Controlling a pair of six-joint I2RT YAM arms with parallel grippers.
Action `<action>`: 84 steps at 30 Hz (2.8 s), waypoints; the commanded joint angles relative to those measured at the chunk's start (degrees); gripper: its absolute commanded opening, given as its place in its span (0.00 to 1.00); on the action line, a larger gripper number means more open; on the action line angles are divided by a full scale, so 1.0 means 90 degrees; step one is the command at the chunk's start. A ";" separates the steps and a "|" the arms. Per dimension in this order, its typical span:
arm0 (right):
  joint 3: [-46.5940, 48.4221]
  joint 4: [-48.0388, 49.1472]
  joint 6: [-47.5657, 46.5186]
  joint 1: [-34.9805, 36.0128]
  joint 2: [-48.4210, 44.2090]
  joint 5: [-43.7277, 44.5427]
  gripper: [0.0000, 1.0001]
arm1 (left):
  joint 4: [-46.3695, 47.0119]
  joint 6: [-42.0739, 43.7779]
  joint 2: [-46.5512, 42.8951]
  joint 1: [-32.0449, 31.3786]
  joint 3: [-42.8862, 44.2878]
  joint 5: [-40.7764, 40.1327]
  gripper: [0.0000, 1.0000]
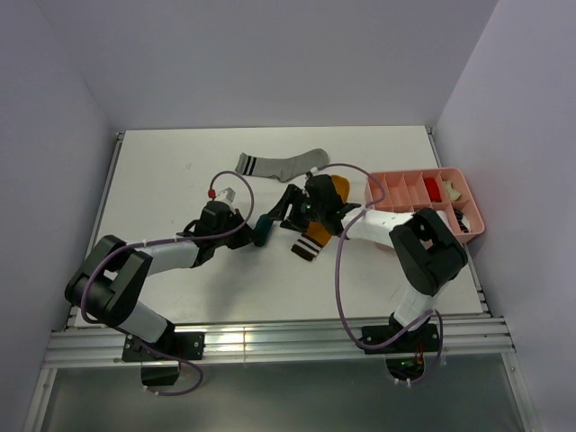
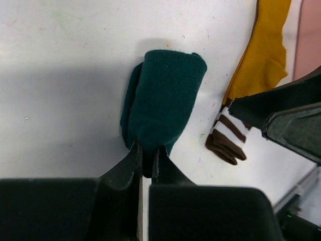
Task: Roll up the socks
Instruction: Roll the sock at the center of the board, then pick up the sock at the center of the board, then place the sock in the storage box.
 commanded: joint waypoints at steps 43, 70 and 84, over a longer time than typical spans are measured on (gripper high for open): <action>0.2649 -0.2535 -0.2085 0.1239 0.2084 0.2129 0.00 | 0.0031 -0.0907 0.2041 0.1216 0.0072 0.2464 0.36; 0.3334 -0.4647 -0.4995 -0.2323 -0.1539 0.2669 0.00 | -0.4764 0.1905 -0.2706 0.1313 0.3519 -0.2740 0.91; 0.3208 -0.3885 -0.6802 -0.4932 -0.0700 0.1789 0.00 | -0.3702 0.2208 -0.4111 0.1314 0.2272 -0.4235 0.99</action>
